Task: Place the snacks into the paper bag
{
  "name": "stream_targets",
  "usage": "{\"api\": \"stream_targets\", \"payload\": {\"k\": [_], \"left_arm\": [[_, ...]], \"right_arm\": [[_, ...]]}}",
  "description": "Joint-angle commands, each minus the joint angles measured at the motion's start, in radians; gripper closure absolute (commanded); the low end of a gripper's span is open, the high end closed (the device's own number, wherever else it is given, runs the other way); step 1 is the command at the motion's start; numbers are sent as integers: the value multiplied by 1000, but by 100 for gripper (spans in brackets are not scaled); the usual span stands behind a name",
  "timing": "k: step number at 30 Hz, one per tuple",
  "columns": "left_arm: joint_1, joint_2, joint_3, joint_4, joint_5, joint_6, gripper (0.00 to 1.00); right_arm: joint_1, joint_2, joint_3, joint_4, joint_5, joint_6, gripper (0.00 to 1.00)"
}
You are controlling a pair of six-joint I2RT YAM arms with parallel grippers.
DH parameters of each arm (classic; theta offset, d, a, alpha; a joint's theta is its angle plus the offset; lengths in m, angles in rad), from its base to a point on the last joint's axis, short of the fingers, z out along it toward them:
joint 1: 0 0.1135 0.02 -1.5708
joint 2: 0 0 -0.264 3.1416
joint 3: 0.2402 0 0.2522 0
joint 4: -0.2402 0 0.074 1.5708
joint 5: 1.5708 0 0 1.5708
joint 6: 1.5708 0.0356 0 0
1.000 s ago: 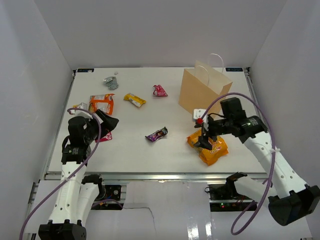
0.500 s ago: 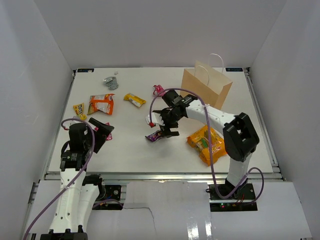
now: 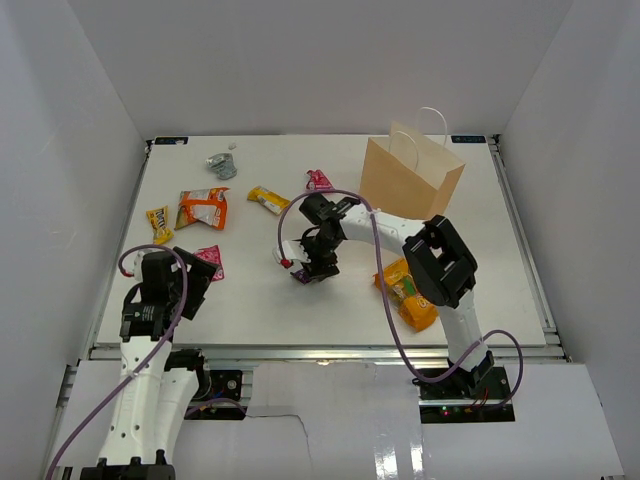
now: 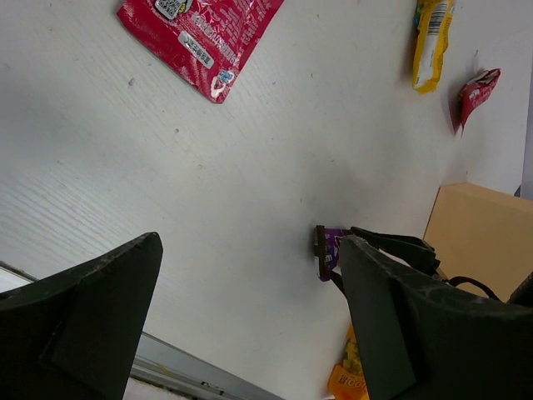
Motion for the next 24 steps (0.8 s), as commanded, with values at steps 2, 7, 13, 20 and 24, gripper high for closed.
{"api": "stream_targets", "payload": {"k": [2,7,13,20,24], "left_arm": [[1,22,20,-11,-25,-37,2],[3,53,10,-12,-17,-85,2],[3,79,3,-24,-17,-155,5],[3,134,7,-24,-49,-198,6],[1,206,21,-12,-69,-194,6]], "right_arm": [[11,25,9,46,16,71,36],[12,6,-7,53,7,112,61],[3,-121,-78,52,-54,161,74],[-66,-411,34,-6,-252,345,77],[-213,-524,198,9,-294,486,78]]}}
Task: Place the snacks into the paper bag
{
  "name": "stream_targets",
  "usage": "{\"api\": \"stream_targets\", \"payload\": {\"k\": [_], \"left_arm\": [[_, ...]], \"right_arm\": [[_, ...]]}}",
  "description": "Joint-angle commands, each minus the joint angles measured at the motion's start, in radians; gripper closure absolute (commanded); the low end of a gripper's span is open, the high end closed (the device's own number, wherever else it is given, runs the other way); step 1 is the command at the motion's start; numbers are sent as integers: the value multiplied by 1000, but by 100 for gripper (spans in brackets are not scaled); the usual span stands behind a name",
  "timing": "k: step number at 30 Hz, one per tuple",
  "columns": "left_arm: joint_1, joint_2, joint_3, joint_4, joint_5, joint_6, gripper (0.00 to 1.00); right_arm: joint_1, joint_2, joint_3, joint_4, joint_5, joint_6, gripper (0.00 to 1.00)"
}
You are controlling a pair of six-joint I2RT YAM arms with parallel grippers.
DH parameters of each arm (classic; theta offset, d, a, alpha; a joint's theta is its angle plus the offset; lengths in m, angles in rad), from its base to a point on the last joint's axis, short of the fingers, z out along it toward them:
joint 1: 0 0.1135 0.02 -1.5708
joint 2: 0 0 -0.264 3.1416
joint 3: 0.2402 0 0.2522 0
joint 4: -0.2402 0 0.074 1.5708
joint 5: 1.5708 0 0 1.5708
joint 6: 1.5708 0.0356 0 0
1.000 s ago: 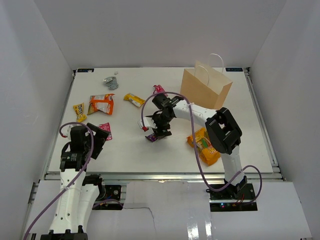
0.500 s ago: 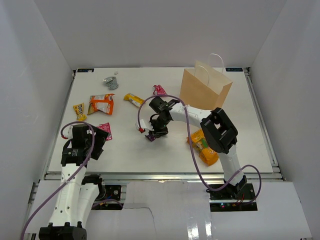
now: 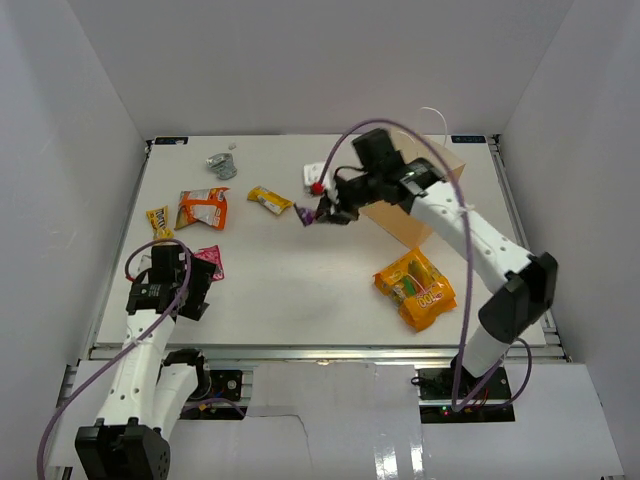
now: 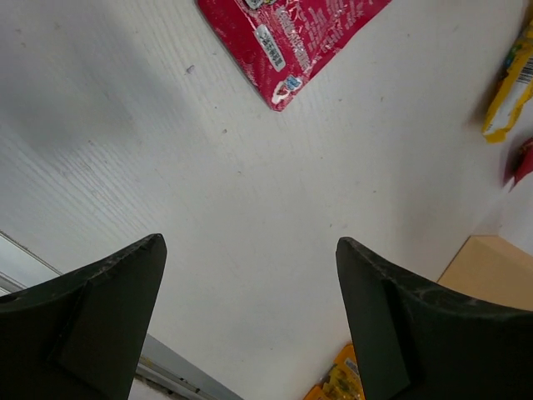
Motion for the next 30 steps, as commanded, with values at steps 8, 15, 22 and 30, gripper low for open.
{"api": "stream_targets", "payload": {"k": [8,15,22,30], "left_arm": [[3,106,74,41,-92,58,8],[1,167,100,88,-98,162,12],[3,247,130,111,-111,261,11],[3,338,169,202,-89,515,5]], "right_arm": [[-499,-211,228,236,-75,507,79],[-665,-205,102,355,19,627,78],[-671,-181,-27,368,63,583,76],[-673,-215,-67,354,49,566,35]]}}
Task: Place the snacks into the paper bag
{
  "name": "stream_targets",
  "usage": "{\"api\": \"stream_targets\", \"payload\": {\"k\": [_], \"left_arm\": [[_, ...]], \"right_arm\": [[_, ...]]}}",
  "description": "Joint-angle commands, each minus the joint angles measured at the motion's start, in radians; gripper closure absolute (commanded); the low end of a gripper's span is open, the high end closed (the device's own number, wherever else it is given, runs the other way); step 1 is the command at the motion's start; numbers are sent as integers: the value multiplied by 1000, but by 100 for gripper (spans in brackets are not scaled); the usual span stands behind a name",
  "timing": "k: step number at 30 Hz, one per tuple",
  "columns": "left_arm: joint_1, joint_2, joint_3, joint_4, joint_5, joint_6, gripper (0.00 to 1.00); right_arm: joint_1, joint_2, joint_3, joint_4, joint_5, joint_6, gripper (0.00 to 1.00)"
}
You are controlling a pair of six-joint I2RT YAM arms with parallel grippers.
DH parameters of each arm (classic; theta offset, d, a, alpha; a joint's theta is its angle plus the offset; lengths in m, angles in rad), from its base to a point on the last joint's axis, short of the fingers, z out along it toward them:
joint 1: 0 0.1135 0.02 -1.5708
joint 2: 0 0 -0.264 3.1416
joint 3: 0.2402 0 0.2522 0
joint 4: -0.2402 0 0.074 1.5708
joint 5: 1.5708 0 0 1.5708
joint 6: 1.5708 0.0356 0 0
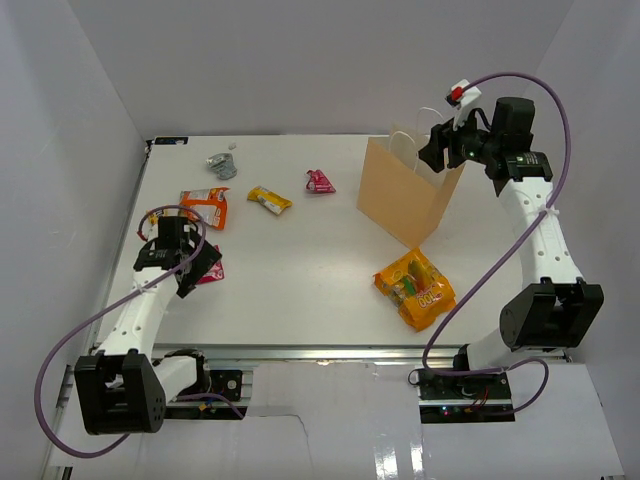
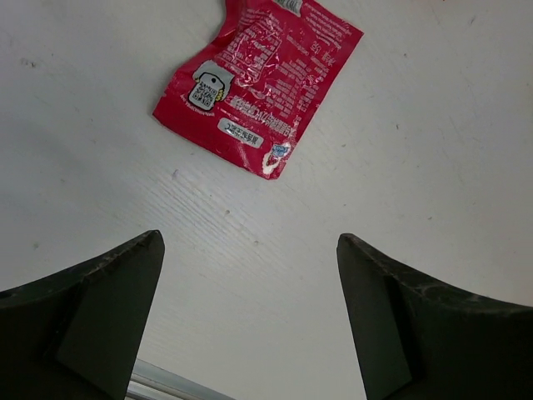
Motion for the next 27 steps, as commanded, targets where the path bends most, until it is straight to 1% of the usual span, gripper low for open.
{"api": "stream_targets", "payload": {"k": [1,4,5,6,7,8,10,11,14,16,17,19,22,24,25,26,27], "left_arm": [[3,43,73,53,-17,170,4],[3,117,117,58,-44,273,4],[5,140,130,60,-50,304,4],[5,166,142,63,-58,333,3],[8,192,168,64,-69,389,3],[12,251,183,64,-75,412,3],[21,316,222,79,-54,481,3],[26,380,234,84,-46,503,5],[29,489,281,116,-12,571,11],[32,531,300,148,11,601,15],[37,575,323,152,19,623,19],[46,614,349,150,45,644,24],[57,668,348,149,69,649,31],[64,685,332,150,95,637,47],[66,688,326,152,104,629,52],[66,688,320,155,114,624,55],[66,686,313,158,130,612,63]], "right_arm": [[-1,-55,20,31,-23,-7,33],[-8,-85,46,9,-50,-6,26],[-12,-97,51,-10,-84,-10,23],[-12,-104,55,-23,-105,-16,22],[-45,-108,57,-35,-130,-23,21],[-50,-121,52,-55,-141,-33,20],[-68,-134,34,-66,-168,-43,20],[-74,-150,8,-67,-176,-49,20],[-102,-175,-38,-70,-204,-72,19],[-120,-184,-53,-80,-225,-85,19],[-124,-190,-64,-84,-230,-89,19],[-134,-200,-75,-86,-242,-92,19],[-142,-206,-93,-90,-259,-92,19],[-142,-206,-97,-99,-271,-92,19],[-142,-206,-95,-112,-286,-99,19],[-142,-204,-93,-119,-302,-108,19],[-142,-203,-84,-136,-331,-130,19]]}}
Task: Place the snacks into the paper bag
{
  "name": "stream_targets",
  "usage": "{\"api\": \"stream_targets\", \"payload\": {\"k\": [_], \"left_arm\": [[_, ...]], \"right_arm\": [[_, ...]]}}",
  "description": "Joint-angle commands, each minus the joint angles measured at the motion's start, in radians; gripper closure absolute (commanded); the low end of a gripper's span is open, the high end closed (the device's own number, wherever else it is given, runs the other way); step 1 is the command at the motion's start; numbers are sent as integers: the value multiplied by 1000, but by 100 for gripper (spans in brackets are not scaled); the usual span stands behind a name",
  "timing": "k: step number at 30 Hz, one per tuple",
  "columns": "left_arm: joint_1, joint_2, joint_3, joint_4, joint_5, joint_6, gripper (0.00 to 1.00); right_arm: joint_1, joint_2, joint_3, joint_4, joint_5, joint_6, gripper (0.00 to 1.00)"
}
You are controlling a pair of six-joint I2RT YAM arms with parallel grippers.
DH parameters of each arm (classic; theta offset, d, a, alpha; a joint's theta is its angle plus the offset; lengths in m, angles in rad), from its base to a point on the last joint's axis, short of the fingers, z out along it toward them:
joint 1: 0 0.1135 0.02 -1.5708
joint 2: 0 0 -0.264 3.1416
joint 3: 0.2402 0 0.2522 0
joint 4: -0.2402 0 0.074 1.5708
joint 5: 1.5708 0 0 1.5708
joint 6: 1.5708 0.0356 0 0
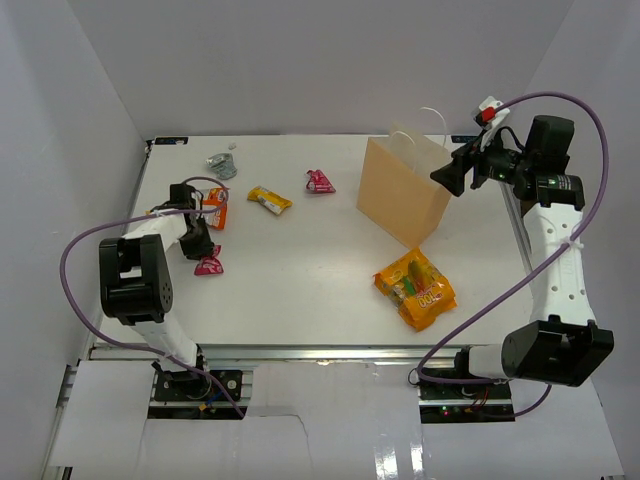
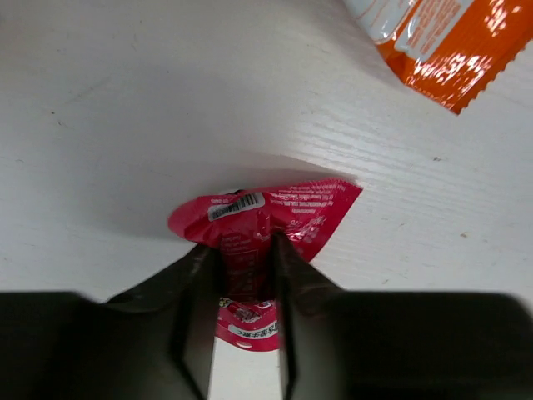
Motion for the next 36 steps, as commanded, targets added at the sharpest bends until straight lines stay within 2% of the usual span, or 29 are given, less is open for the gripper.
{"api": "stream_targets", "payload": {"k": [1,4,5,6,9,13,16,18,22,25,26,28,29,32,33,35,36], "left_arm": [[7,7,-22,9,58,-6,68],[9,-38,-39,19,161,-40,71],[7,-82,-44,23,187,-50,72],[7,-107,-49,29,257,-61,72],[7,-228,-96,86,403,-128,73],[-16,-350,-194,222,708,-281,74],[-95,-404,-251,356,807,-360,74],[-245,-418,-245,466,819,-441,74],[-416,-354,-92,656,770,-535,74],[-485,-244,130,729,730,-573,74],[-496,-208,269,729,703,-589,74],[-514,-89,414,733,686,-610,74],[-522,-49,544,736,664,-647,74],[-550,111,721,756,641,-702,74],[-557,149,823,767,630,-745,74],[-582,259,914,792,598,-786,74],[-600,296,1007,807,572,-817,73]], "right_arm": [[-5,-14,26,-61,-187,-80,20],[40,4,92,-304,-312,-333,20],[63,4,100,-410,-300,-446,20],[113,0,102,-438,-277,-477,20],[269,-37,57,-448,-134,-491,20],[455,-85,-35,-399,-11,-449,21],[523,-85,-63,-359,19,-436,20],[523,-68,-24,-359,1,-436,20],[485,-72,51,-334,7,-406,20],[387,-105,69,-252,5,-305,20],[312,-115,71,-228,2,-278,20],[232,-151,72,-161,10,-191,20],[183,-160,75,-150,66,-169,20],[176,-181,103,-145,205,-117,20],[175,-191,108,-144,227,-106,20],[173,-197,108,-112,290,-35,20],[173,-198,108,-103,365,-14,19]]}}
